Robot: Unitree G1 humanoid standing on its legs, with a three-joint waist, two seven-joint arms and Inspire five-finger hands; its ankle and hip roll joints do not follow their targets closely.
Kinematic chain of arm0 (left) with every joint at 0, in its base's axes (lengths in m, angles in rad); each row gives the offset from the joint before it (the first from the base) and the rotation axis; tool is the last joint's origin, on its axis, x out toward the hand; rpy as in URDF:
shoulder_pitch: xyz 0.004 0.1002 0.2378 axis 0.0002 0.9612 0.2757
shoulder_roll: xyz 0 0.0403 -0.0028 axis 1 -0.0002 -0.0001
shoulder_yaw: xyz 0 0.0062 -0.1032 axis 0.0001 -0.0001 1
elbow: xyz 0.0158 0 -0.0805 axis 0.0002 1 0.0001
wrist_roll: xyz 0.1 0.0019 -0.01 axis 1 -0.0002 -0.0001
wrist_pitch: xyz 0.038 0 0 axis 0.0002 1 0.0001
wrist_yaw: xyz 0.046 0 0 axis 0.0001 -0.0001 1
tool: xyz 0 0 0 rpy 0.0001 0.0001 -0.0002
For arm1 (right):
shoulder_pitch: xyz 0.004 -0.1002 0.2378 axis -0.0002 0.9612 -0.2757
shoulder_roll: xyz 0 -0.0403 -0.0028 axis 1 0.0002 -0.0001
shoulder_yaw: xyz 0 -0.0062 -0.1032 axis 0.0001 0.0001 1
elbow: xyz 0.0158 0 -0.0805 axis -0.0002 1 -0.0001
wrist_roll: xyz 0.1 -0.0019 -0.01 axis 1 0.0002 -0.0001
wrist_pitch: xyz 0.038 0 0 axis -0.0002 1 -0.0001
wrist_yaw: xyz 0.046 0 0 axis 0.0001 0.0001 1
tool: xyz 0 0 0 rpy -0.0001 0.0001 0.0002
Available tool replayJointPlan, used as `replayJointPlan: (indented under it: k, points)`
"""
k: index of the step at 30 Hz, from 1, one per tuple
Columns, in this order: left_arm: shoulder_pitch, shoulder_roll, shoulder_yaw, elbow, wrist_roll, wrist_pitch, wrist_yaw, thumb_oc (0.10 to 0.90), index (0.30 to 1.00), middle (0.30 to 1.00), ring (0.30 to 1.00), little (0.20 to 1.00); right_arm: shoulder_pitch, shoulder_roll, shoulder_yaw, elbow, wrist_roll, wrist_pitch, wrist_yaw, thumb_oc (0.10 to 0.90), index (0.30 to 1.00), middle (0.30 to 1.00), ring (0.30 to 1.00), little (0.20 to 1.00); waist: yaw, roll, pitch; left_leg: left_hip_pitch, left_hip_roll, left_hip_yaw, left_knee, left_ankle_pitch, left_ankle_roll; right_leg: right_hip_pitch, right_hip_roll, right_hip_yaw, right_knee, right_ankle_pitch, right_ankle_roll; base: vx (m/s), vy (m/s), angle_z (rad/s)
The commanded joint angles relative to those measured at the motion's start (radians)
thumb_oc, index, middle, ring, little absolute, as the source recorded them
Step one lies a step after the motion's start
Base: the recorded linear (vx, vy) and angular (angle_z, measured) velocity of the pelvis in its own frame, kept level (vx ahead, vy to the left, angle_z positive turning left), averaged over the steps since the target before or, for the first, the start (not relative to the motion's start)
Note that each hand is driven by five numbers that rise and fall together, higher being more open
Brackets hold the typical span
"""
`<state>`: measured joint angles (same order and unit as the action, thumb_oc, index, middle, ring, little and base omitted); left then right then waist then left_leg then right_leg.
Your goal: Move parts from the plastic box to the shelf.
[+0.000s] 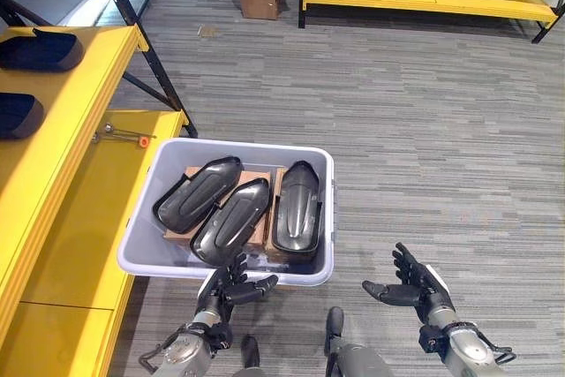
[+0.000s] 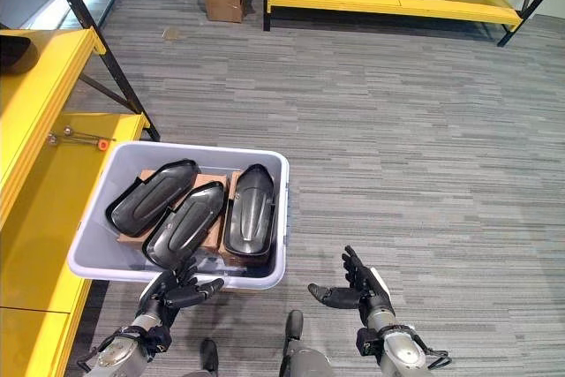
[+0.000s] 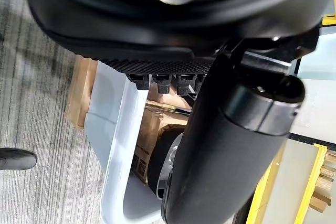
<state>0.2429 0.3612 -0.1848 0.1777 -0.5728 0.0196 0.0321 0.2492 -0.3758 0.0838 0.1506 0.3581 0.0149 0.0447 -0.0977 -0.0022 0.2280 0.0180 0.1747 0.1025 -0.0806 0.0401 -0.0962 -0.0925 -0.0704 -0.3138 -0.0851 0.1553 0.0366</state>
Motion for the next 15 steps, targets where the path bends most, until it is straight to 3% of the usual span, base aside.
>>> replayJointPlan:
  k: [1, 4, 7, 9, 10, 11, 12, 13, 15]
  points:
    - [-0.054, 0.008, 0.050, -0.066, 0.017, -0.077, -0.024, 0.900, 1.000, 1.000, 1.000, 1.000, -0.004, -0.028, -0.039, -0.154, 0.030, -0.095, 0.009, 0.900, 1.000, 1.000, 1.000, 1.000, -0.009, 0.000, -0.043, 0.104, -0.004, 0.044, 0.041, -0.094, 0.003, -0.017, -0.039, 0.032, 0.080, -0.141, 0.071, 0.08, -0.144, 0.00]
    - [-0.042, -0.001, 0.059, -0.073, 0.018, -0.078, -0.026, 0.900, 1.000, 1.000, 1.000, 1.000, -0.008, -0.051, -0.058, -0.198, 0.013, -0.112, 0.006, 0.900, 1.000, 1.000, 1.000, 1.000, -0.007, 0.004, -0.036, 0.084, 0.019, 0.037, 0.110, -0.073, -0.009, -0.007, -0.011, 0.048, 0.080, -0.164, 0.051, 0.07, -0.141, -0.02]
    - [-0.039, -0.008, 0.065, -0.077, 0.013, -0.083, -0.027, 0.900, 1.000, 1.000, 1.000, 1.000, -0.022, -0.070, -0.074, -0.239, 0.001, -0.130, -0.001, 0.900, 1.000, 1.000, 1.000, 1.000, 0.009, -0.008, -0.013, -0.007, 0.028, 0.004, 0.285, -0.012, -0.018, 0.017, 0.008, 0.055, 0.068, -0.182, 0.020, 0.01, -0.165, -0.03]
    - [-0.044, -0.002, 0.058, -0.090, 0.008, -0.091, -0.026, 0.900, 1.000, 1.000, 1.000, 1.000, -0.036, -0.085, -0.084, -0.282, -0.003, -0.147, -0.009, 0.900, 1.000, 1.000, 1.000, 1.000, 0.026, -0.028, 0.023, -0.131, -0.009, -0.057, 0.476, 0.022, -0.022, 0.025, 0.002, 0.049, 0.063, -0.186, 0.000, -0.07, -0.158, 0.08]
    - [-0.049, -0.002, 0.056, -0.089, 0.006, -0.093, -0.023, 0.900, 1.000, 1.000, 1.000, 1.000, -0.045, -0.087, -0.082, -0.285, -0.006, -0.153, -0.015, 0.900, 1.000, 1.000, 1.000, 1.000, 0.031, -0.040, 0.032, -0.164, -0.021, -0.072, 0.499, 0.031, -0.019, 0.024, -0.004, 0.047, 0.058, -0.189, -0.002, 0.01, -0.110, 0.19]
    - [-0.052, -0.002, 0.054, -0.088, 0.004, -0.094, -0.021, 0.900, 1.000, 1.000, 1.000, 1.000, -0.055, -0.088, -0.083, -0.289, -0.009, -0.158, -0.026, 0.900, 1.000, 1.000, 1.000, 1.000, 0.034, -0.037, 0.035, -0.186, -0.008, -0.080, 0.498, 0.012, -0.020, 0.035, 0.001, 0.049, 0.050, -0.204, 0.003, 0.02, -0.014, 0.14]
    - [-0.055, -0.003, 0.053, -0.096, -0.002, -0.092, -0.019, 0.900, 1.000, 1.000, 1.000, 1.000, -0.068, -0.087, -0.093, -0.318, -0.023, -0.169, -0.050, 0.900, 1.000, 1.000, 1.000, 1.000, 0.028, -0.045, 0.036, -0.209, 0.048, -0.041, 0.378, 0.018, -0.007, 0.031, -0.018, 0.029, 0.034, -0.192, 0.016, 0.04, 0.016, 0.12]
    - [-0.055, -0.003, 0.053, -0.096, -0.002, -0.091, -0.019, 0.900, 1.000, 1.000, 1.000, 1.000, -0.067, -0.087, -0.093, -0.318, -0.023, -0.168, -0.050, 0.900, 1.000, 1.000, 1.000, 1.000, 0.029, -0.047, 0.036, -0.206, 0.047, -0.040, 0.374, 0.021, -0.007, 0.031, -0.019, 0.030, 0.034, -0.191, 0.016, 0.03, 0.090, 0.18]
    - [-0.053, -0.003, 0.045, -0.095, -0.004, -0.100, 0.001, 0.900, 1.000, 1.000, 1.000, 1.000, -0.081, -0.075, -0.106, -0.326, -0.048, -0.194, -0.105, 0.900, 1.000, 1.000, 1.000, 1.000, 0.030, -0.048, 0.033, -0.214, 0.104, -0.026, 0.185, 0.041, -0.012, 0.025, -0.040, 0.034, 0.034, -0.195, 0.043, 0.11, 0.150, 0.23]
